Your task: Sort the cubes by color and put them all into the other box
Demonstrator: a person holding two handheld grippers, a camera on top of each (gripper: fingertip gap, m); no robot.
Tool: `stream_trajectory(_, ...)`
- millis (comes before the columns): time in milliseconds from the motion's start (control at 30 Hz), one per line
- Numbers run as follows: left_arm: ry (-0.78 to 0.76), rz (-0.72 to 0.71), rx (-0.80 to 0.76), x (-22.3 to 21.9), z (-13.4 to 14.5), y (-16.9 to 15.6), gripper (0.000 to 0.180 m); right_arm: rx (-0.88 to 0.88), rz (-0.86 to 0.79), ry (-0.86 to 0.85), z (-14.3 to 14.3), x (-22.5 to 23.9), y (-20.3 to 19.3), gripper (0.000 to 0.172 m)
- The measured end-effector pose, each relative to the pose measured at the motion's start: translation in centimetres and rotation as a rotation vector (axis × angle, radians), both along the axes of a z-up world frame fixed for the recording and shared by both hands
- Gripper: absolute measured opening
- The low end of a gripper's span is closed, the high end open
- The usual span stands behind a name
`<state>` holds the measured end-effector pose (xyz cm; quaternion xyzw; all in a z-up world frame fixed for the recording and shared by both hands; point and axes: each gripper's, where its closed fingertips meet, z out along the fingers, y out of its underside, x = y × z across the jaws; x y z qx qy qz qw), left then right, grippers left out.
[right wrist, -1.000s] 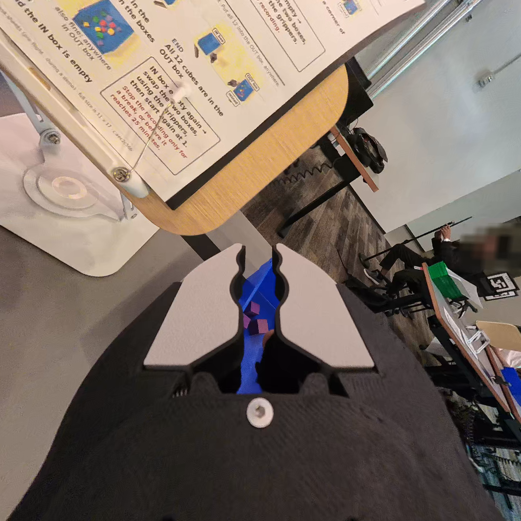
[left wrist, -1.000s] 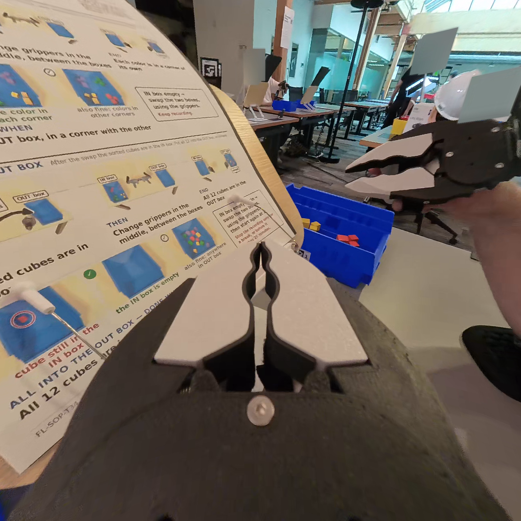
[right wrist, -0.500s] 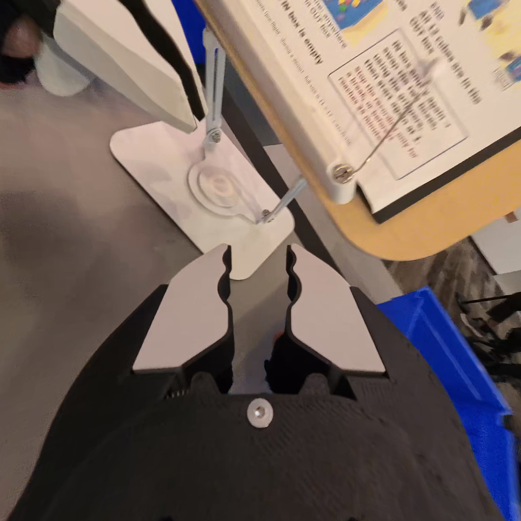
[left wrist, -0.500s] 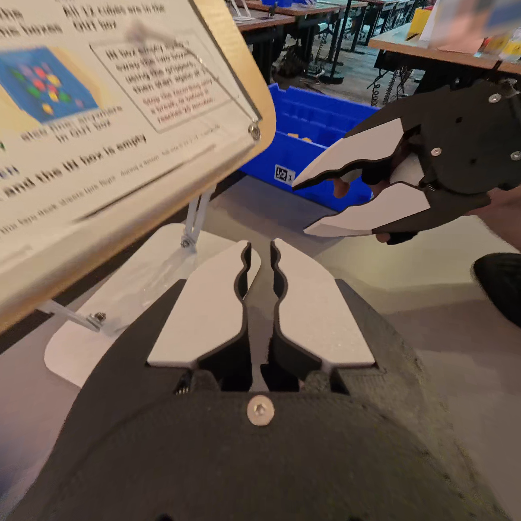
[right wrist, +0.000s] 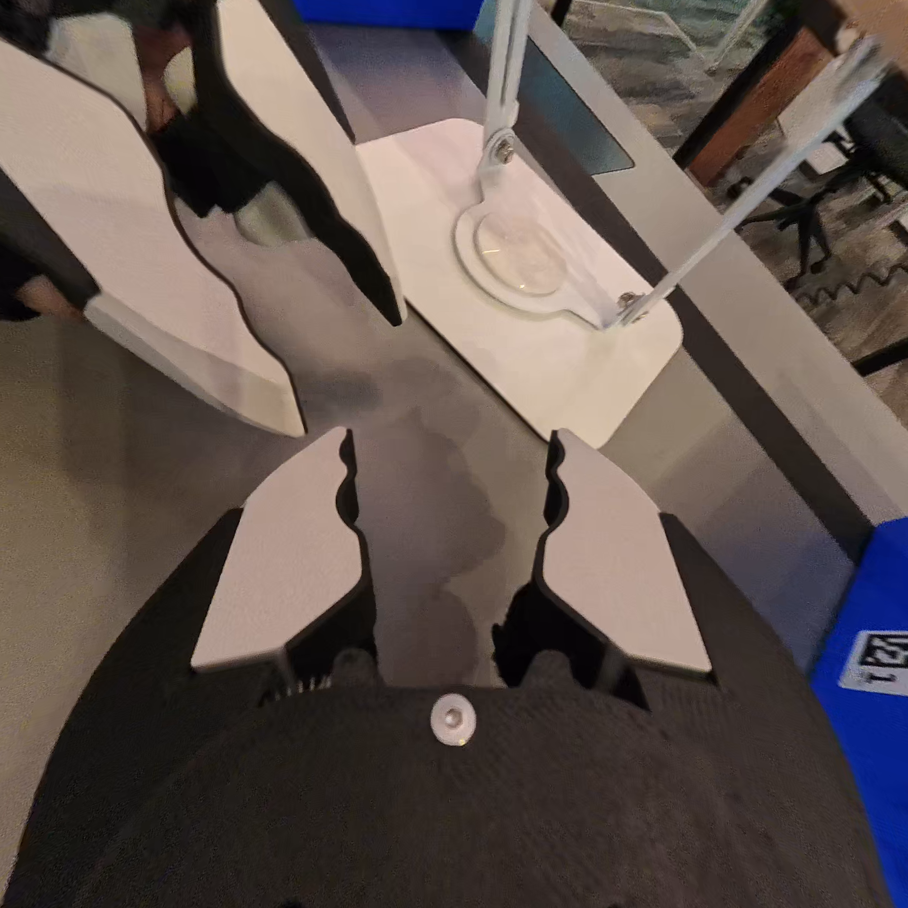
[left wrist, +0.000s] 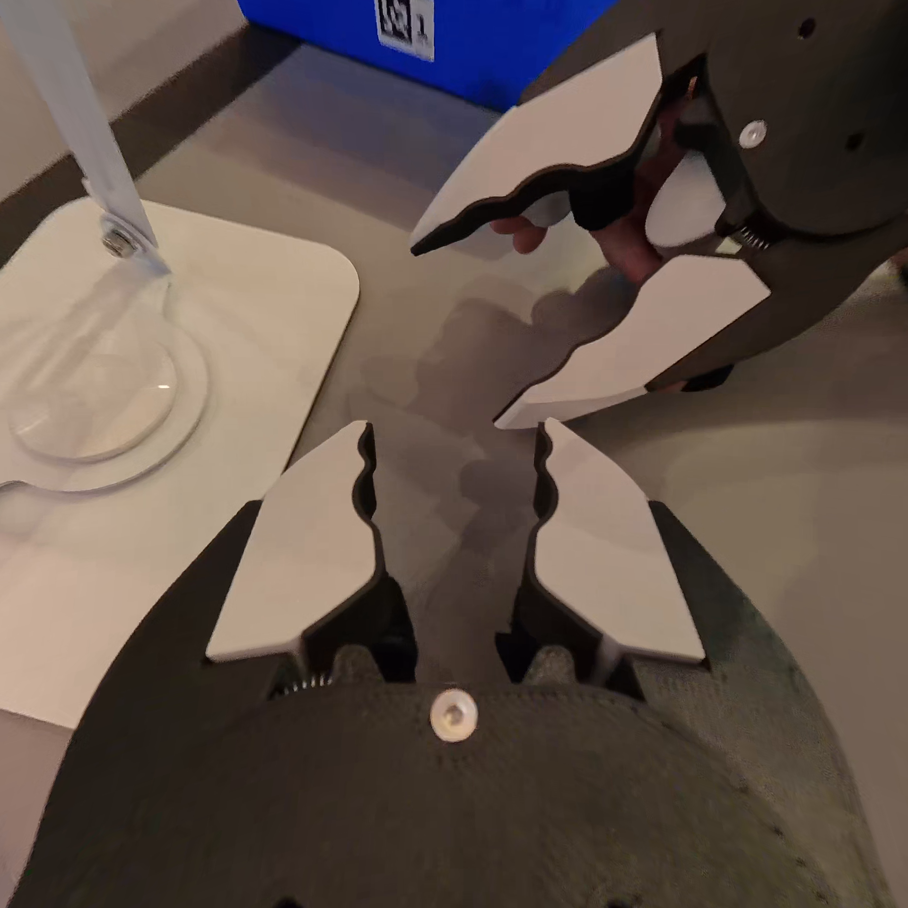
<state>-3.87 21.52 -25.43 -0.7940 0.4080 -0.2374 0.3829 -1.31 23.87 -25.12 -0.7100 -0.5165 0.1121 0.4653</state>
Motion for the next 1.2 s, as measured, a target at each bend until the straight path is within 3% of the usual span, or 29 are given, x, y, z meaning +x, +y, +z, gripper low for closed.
stream_trajectory(167,0.1,-0.024,-0.041,-0.4,-2.0,-0.2,0.069,-0.089,0.04,-0.069,-2.3,-0.4,-0.9,0.081)
stream_trajectory(400,0.209,-0.037,-0.047,-0.4,-3.3,-0.5,0.074,-0.184,0.027,-0.051,-2.7,0.0,-1.0,0.086)
stream_trajectory(733,0.204,-0.044,-0.045,-0.4,-3.4,-0.5,0.075,-0.314,0.032,-0.032,-3.3,0.2,-1.5,0.079)
stream_trajectory(800,0.204,-0.044,-0.045,-0.4,-3.4,-0.5,0.075,-0.345,0.061,-0.029,-3.4,0.0,-2.1,0.069)
stream_trajectory(1200,0.212,-0.017,-0.06,-1.0,-3.2,-0.4,0.073,-0.326,0.074,-0.048,-3.3,0.2,-2.2,0.075)
